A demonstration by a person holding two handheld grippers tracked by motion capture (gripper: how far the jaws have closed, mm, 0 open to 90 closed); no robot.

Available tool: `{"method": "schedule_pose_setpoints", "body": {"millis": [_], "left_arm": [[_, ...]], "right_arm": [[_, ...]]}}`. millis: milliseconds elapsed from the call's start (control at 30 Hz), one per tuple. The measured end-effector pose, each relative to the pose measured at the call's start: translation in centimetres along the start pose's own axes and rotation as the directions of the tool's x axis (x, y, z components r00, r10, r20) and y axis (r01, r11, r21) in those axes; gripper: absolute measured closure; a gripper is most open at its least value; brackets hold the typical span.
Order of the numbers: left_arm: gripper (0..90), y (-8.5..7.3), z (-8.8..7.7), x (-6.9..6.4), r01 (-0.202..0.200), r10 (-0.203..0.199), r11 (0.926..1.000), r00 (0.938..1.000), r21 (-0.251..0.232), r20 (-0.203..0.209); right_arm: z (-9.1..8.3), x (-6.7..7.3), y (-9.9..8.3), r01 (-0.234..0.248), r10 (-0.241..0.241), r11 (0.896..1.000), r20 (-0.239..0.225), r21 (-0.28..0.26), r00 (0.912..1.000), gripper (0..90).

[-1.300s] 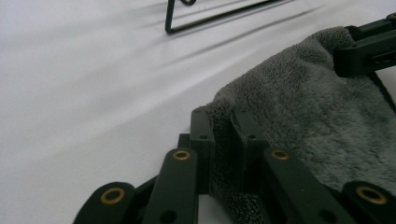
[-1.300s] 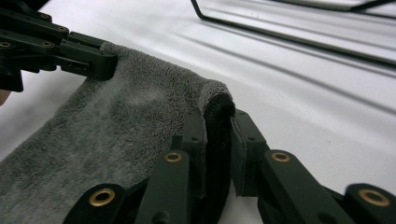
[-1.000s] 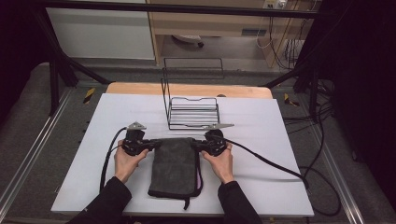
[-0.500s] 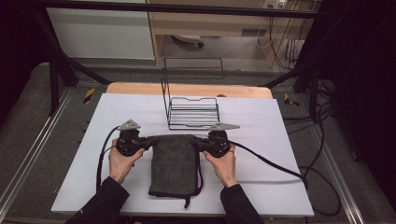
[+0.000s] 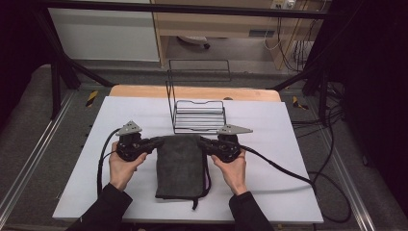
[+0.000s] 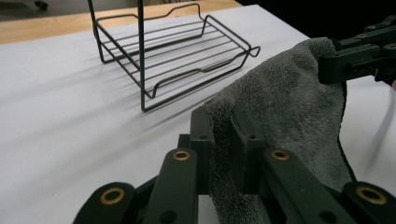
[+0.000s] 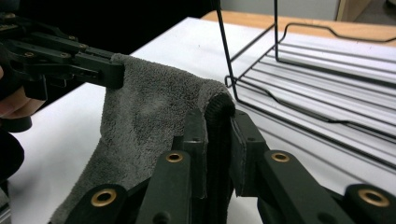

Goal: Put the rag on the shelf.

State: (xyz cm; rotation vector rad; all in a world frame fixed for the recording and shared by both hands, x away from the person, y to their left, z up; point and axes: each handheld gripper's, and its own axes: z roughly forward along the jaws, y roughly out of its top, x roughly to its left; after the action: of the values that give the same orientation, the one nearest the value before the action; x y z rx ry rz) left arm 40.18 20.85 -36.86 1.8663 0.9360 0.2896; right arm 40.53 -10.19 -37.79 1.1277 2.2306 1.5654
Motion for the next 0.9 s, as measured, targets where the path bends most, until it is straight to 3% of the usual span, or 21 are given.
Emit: {"method": "schedule_pose_setpoints", "body": {"millis": [467,900], "left_arm": [[80.1,1.4,-2.2,-1.4,-0.029,0.029,0.995,0.9996,-0.095,0.0],[80.2,2.7,-4.3,-2.4,-0.05,0.05,0.9807,0.9987,-0.189,-0.006]], "right_arm": [[-2.3,1.8,2.0,0.074,-0.074,0.994,0.007,-0.085,0.9973,79.4],[-4.0,3.1,3.9,0.13,-0.129,0.977,0.015,-0.167,0.9915,79.5]]}}
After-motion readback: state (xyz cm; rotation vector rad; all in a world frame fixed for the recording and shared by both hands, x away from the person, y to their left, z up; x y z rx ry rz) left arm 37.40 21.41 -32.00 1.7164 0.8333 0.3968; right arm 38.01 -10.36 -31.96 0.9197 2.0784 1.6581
